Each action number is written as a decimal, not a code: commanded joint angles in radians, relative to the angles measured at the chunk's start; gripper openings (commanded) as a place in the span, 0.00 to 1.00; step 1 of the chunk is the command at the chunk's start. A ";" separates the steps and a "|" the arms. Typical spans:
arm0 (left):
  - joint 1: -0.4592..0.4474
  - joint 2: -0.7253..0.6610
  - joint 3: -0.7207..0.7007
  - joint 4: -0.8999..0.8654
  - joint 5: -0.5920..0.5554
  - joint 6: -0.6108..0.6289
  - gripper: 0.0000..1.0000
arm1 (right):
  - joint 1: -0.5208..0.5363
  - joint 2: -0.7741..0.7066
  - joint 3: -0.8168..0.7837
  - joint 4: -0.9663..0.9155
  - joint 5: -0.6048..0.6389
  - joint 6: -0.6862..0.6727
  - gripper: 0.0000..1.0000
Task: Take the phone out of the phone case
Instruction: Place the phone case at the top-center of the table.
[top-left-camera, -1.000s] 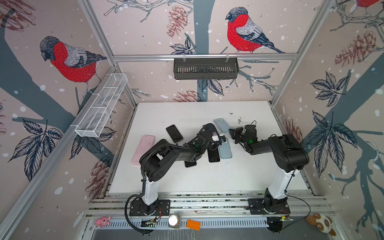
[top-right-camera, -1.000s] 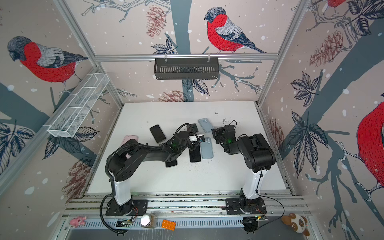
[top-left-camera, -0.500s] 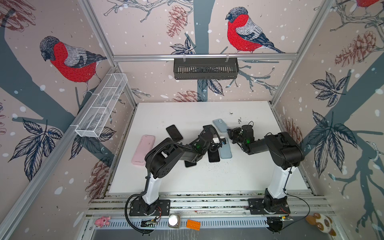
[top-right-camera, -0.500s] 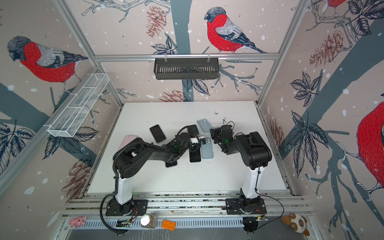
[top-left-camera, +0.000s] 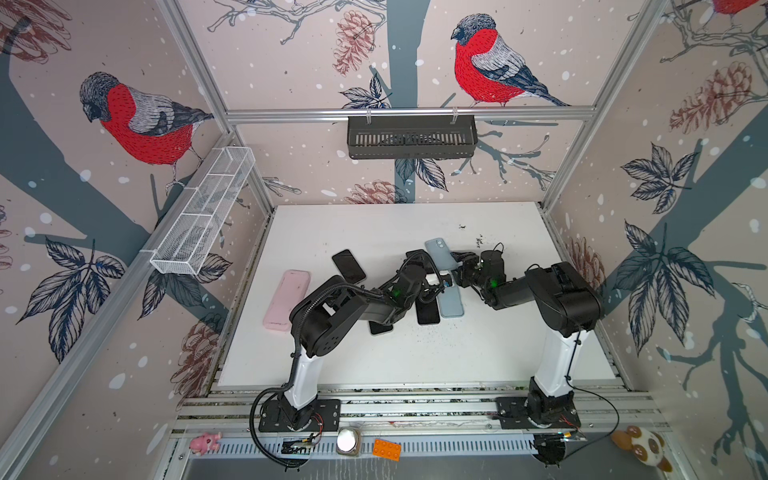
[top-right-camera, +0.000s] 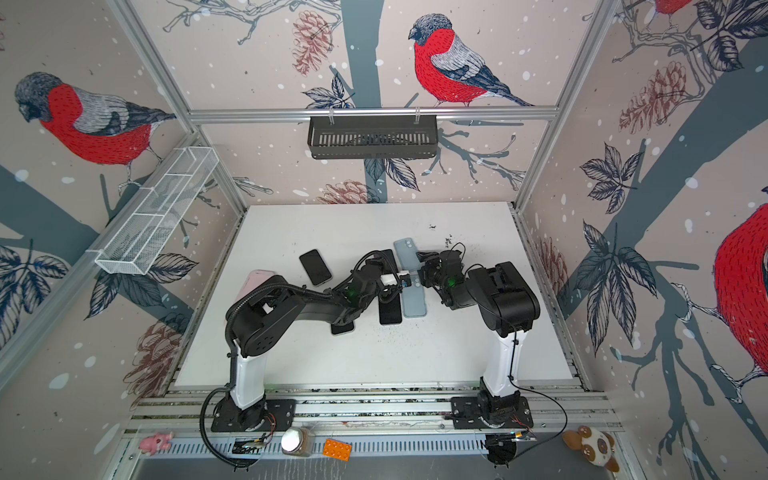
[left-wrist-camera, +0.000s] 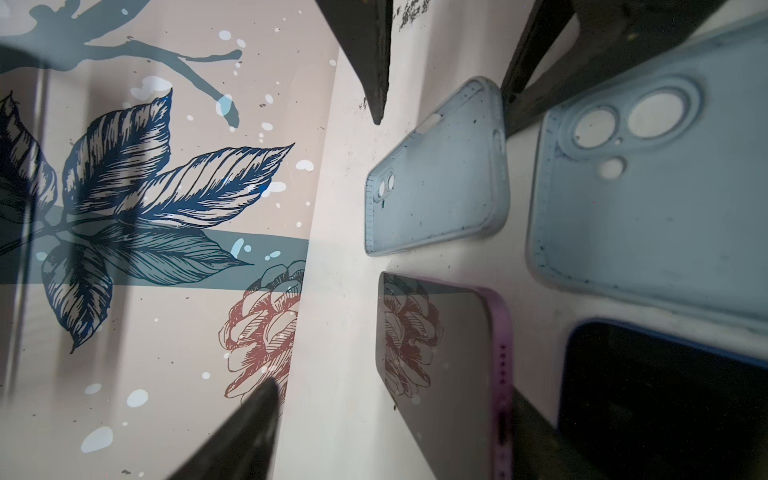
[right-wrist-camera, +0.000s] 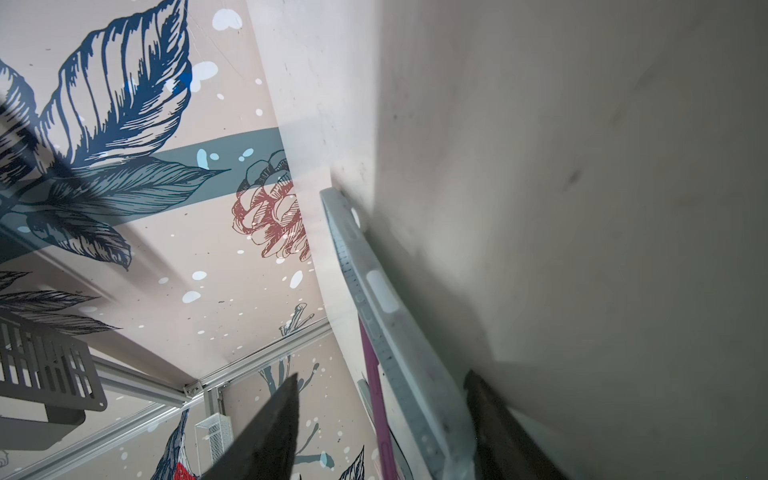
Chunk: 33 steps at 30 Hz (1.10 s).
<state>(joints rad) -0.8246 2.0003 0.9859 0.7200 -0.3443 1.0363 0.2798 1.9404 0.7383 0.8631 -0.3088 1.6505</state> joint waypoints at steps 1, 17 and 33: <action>-0.011 -0.025 -0.002 0.055 -0.015 -0.008 0.88 | -0.003 -0.038 -0.001 -0.031 -0.022 -0.054 0.74; -0.025 -0.059 -0.026 0.038 -0.069 -0.061 0.98 | -0.059 -0.144 -0.042 -0.132 -0.166 -0.196 0.88; 0.007 -0.003 0.051 -0.094 -0.036 -0.106 0.97 | -0.149 -0.250 -0.089 -0.228 -0.256 -0.329 0.89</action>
<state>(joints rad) -0.8196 1.9972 1.0241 0.6308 -0.3962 0.9417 0.1413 1.7035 0.6590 0.6437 -0.5373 1.3560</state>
